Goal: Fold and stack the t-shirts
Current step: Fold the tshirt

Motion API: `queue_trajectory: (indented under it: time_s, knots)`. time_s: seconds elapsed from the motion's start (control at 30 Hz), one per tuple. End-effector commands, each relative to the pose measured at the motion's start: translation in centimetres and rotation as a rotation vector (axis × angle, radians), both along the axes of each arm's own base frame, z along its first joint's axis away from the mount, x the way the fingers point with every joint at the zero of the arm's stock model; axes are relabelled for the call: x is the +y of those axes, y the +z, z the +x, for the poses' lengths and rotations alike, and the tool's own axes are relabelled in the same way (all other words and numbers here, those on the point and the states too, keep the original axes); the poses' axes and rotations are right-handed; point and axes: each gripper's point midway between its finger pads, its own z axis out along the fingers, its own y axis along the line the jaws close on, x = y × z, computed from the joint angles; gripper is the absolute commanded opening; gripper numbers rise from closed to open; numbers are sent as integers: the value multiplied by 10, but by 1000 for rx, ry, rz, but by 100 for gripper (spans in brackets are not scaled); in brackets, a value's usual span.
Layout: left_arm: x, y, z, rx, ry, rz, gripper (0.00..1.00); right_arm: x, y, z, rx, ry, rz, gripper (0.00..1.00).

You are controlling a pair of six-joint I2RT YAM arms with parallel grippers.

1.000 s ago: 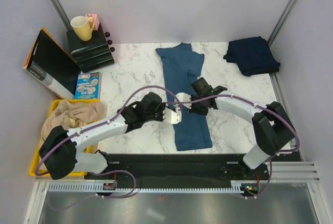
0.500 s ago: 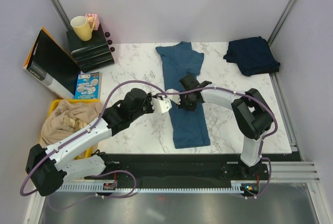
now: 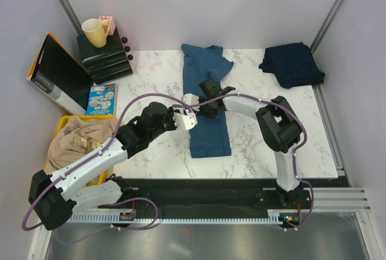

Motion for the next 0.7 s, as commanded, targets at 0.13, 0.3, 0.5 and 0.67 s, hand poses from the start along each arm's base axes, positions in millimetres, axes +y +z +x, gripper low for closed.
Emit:
queue_trajectory:
  time_s: [0.13, 0.3, 0.5, 0.67]
  knots:
    - [0, 13, -4, -33, -20, -37, 2, 1, 14, 22, -54, -20, -7, 43]
    - [-4, 11, -13, -19, -76, -37, 11, -14, 55, 11, -110, -11, 5, 75]
    - [-4, -2, -28, -16, -172, -1, 25, -69, 60, -6, -91, -76, -48, 82]
    - [-6, -32, -45, 4, -293, 78, 57, -116, 48, -30, -78, -61, -129, 82]
